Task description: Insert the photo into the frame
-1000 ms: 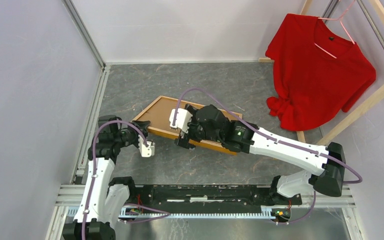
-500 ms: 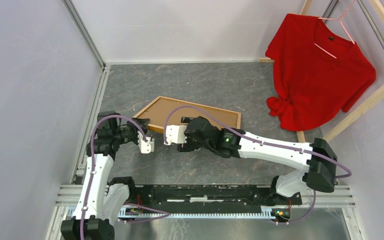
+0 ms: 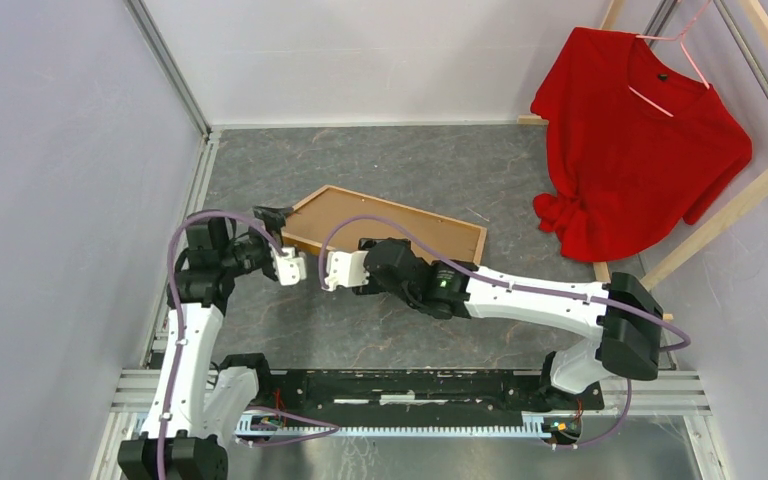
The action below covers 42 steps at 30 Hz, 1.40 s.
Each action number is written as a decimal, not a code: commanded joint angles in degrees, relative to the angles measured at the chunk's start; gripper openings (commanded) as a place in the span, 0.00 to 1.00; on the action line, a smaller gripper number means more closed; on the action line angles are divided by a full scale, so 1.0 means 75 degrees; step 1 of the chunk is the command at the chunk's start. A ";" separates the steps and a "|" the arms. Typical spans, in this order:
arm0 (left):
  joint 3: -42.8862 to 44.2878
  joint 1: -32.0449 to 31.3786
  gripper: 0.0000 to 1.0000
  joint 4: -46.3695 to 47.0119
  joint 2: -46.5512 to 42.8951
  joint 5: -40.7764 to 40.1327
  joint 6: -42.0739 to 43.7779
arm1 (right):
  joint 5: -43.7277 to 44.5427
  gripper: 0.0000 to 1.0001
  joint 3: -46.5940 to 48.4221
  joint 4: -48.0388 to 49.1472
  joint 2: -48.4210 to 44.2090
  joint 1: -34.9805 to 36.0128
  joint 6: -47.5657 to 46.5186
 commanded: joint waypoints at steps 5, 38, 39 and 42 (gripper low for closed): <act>0.1208 0.0048 1.00 0.1712 0.0090 0.0082 -0.4667 | -0.0468 0.13 0.3212 -0.0568 0.0285 -0.0406 0.1914; 0.2098 0.0481 1.00 -0.0610 0.4062 -0.2846 -0.6615 | -0.4958 0.30 -0.1904 0.2791 -0.0623 -0.5717 0.7449; 0.2053 0.0487 1.00 -0.0450 0.4135 -0.2862 -0.6864 | -0.4958 0.34 -0.2121 0.2949 -0.0699 -0.5782 0.7499; 0.1817 0.0491 1.00 0.0253 0.4181 -0.2955 -0.7516 | -0.4459 0.41 -0.2462 0.3055 -0.0925 -0.5826 0.7258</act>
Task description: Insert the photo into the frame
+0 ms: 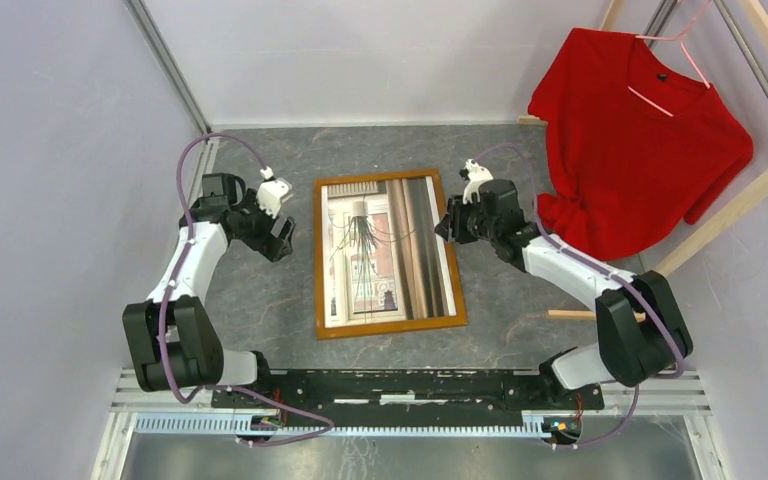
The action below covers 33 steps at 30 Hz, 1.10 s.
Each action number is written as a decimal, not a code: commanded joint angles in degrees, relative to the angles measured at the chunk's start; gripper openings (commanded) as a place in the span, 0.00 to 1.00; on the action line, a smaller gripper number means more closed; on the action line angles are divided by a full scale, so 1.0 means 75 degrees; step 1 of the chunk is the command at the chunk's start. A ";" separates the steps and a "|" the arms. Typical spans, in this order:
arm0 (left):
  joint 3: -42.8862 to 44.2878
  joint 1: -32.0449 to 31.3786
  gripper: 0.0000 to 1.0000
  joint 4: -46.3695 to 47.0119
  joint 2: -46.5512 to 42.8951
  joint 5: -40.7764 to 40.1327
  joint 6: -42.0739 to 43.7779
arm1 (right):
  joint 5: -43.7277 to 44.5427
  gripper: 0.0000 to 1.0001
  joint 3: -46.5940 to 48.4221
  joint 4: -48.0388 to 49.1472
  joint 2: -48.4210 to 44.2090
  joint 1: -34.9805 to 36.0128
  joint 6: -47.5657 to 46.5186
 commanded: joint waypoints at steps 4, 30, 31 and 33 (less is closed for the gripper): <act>0.0077 0.0235 1.00 0.1544 0.0174 -0.0276 -0.2031 | 0.1366 0.73 -0.0702 0.1019 -0.0870 -0.0254 -0.0434; -0.5567 0.1084 1.00 1.1736 -0.0427 -0.0416 -0.6076 | 0.7651 0.98 -0.6030 0.6363 -0.2960 -0.1273 -0.2817; -0.5590 0.1088 1.00 1.1941 -0.0336 -0.0394 -0.6182 | 0.7571 0.98 -0.6096 0.6461 -0.2917 -0.1367 -0.2823; -0.5614 0.1082 1.00 1.2161 -0.0256 -0.0373 -0.6255 | 0.7337 0.98 -0.6270 0.6723 -0.2791 -0.1511 -0.2842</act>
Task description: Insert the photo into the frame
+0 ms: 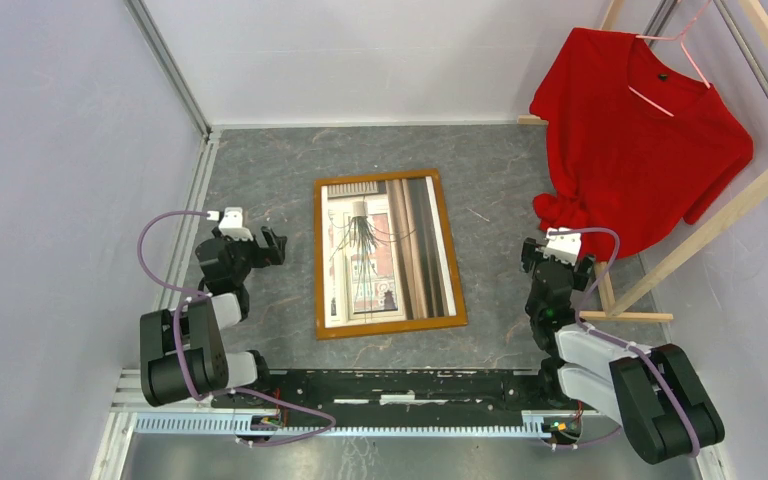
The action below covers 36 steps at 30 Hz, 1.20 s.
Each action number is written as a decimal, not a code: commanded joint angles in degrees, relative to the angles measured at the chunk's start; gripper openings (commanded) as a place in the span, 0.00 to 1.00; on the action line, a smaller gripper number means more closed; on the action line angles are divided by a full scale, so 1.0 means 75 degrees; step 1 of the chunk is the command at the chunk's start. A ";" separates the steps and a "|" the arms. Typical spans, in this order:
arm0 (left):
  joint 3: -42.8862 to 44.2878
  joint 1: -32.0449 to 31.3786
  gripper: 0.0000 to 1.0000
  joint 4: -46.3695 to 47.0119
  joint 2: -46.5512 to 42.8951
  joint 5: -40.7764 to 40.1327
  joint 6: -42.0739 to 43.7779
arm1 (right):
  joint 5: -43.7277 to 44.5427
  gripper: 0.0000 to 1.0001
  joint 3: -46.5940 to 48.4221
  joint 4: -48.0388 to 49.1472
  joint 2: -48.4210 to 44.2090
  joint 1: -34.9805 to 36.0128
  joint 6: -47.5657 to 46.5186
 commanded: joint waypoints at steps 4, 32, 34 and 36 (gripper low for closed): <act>-0.0243 -0.0198 1.00 0.2405 0.0365 -0.0056 -0.0597 | -0.0039 0.98 -0.0866 0.1968 0.0435 -0.0507 -0.0199; -0.0437 -0.1948 1.00 0.4058 0.1697 -0.2442 0.0440 | -0.2326 0.98 -0.1175 0.4889 0.2407 -0.1198 -0.1381; -0.0414 -0.1945 1.00 0.4034 0.1707 -0.2457 0.0419 | -0.2318 0.98 -0.1179 0.4893 0.2402 -0.1188 -0.1380; -0.0413 -0.1948 1.00 0.4019 0.1704 -0.2454 0.0425 | -0.2329 0.98 -0.1208 0.4923 0.2385 -0.1195 -0.1378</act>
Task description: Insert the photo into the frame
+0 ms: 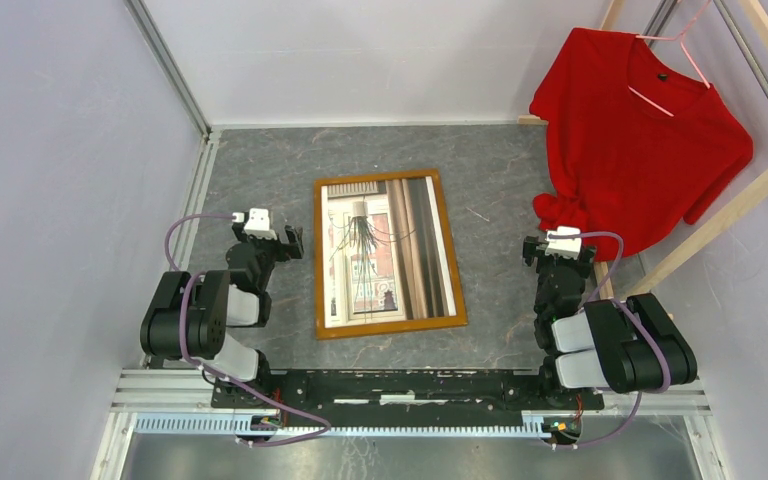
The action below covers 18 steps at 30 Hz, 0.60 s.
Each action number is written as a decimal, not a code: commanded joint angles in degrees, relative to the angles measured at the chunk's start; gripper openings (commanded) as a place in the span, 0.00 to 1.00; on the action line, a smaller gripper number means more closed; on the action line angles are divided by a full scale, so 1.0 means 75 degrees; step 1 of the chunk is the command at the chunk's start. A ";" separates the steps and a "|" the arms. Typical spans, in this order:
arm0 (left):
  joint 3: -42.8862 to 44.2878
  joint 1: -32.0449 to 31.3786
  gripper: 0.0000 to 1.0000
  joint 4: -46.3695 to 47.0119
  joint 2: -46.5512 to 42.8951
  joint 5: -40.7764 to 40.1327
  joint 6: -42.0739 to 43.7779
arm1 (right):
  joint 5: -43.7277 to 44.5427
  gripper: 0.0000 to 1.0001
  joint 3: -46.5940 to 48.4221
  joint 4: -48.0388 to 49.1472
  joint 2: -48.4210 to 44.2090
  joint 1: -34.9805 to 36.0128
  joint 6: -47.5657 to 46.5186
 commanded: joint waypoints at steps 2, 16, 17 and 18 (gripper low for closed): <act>0.0065 -0.0016 1.00 0.0220 -0.0012 -0.0204 0.0329 | -0.0113 0.98 -0.0715 0.0501 -0.0045 -0.0032 -0.0124; 0.0190 -0.0015 1.00 0.0060 0.0060 -0.0181 0.0314 | -0.0115 0.98 -0.0715 0.0500 -0.0046 -0.0034 -0.0124; 0.0204 -0.0010 1.00 0.0032 0.0072 -0.0181 0.0315 | -0.0110 0.98 -0.0723 0.0507 -0.0045 -0.0023 -0.0124; 0.0230 -0.0010 1.00 0.0004 0.0088 -0.0181 0.0314 | -0.0114 0.98 -0.0723 0.0502 -0.0045 -0.0030 -0.0124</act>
